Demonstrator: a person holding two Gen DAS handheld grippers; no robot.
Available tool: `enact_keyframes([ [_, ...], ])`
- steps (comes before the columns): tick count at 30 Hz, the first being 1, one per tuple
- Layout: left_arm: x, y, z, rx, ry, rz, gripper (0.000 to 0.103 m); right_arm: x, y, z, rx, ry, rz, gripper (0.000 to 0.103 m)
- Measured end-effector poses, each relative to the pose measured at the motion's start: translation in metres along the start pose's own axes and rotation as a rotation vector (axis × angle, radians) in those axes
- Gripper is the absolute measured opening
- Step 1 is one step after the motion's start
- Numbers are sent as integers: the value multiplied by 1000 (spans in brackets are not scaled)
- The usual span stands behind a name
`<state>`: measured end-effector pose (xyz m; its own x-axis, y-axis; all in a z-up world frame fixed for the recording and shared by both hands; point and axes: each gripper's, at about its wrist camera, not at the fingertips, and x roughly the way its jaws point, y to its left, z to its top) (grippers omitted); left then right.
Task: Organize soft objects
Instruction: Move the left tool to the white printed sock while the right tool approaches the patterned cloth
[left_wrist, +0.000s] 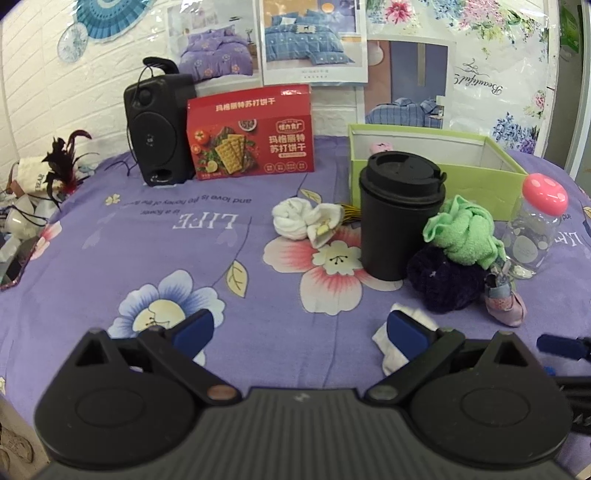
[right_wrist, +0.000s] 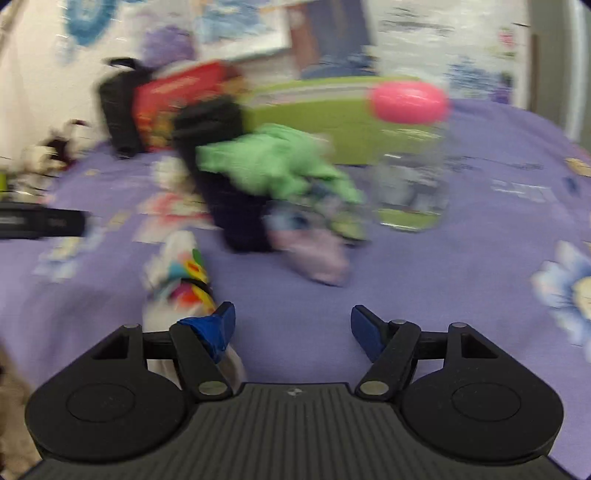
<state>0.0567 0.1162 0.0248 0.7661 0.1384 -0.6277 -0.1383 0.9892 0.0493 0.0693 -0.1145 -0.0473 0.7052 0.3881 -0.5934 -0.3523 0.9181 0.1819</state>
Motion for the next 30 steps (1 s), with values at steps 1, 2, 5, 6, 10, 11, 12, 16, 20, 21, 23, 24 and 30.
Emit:
enact_keyframes([
  [1, 0, 2, 0, -3, -3, 4, 99, -3, 1, 2, 17, -35, 7, 55],
  [2, 0, 4, 0, -10, -1, 1, 99, -6, 2, 7, 37, -82, -36, 55],
  [5, 4, 6, 1, -26, 12, -21, 99, 12, 5, 26, -33, -79, -173, 56],
  [6, 5, 6, 1, -26, 18, -23, 99, 22, 8, 32, -71, -51, -181, 56],
  [10, 5, 1, 1, -1, 18, -21, 99, 48, 5, 42, -85, -43, -196, 56],
  [11, 5, 0, 2, 5, 16, -24, 99, 51, -2, 43, -65, -47, -214, 56],
  [12, 6, -1, 4, 9, 15, -28, 99, 53, -10, 44, -39, -36, -222, 56],
  [16, 10, -7, 8, 16, 13, -54, 99, 22, -51, 28, 91, -45, -304, 57],
  [20, 16, -18, 10, 31, 22, -70, 99, -26, -96, 2, 190, -61, -503, 57],
  [21, 17, -21, 10, 36, 26, -75, 99, -36, -102, 0, 211, -78, -514, 57],
  [23, 15, -25, 11, 50, 29, -85, 99, -48, -101, 1, 223, -109, -470, 57],
  [24, 12, -27, 11, 53, 28, -92, 99, -50, -96, 3, 211, -117, -440, 57],
  [30, -17, -47, -1, 71, 52, -189, 99, -30, -71, 12, 176, -147, -278, 57],
])
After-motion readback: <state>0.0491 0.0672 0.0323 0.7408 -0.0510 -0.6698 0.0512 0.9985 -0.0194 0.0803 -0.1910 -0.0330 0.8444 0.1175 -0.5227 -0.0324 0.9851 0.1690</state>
